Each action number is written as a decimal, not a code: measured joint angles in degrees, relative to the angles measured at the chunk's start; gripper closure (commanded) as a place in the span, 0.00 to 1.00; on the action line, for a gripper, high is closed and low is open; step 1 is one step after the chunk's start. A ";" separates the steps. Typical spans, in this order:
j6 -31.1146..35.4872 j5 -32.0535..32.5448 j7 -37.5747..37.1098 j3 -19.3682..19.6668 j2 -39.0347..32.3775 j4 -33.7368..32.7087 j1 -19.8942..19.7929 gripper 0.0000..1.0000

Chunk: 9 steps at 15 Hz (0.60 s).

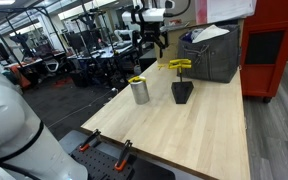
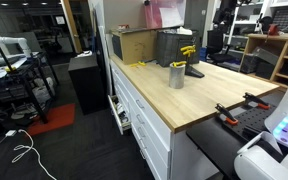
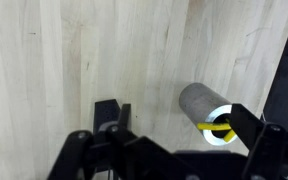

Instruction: Remove one metal object with the yellow handle from the tin and put it on the black stand

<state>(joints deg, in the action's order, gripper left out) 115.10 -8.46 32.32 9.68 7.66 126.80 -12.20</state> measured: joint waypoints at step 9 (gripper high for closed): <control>0.01 0.16 -6.11 0.06 0.67 0.44 0.12 0.00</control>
<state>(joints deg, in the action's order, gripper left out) 115.11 -8.30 26.21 9.74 8.33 127.25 -12.08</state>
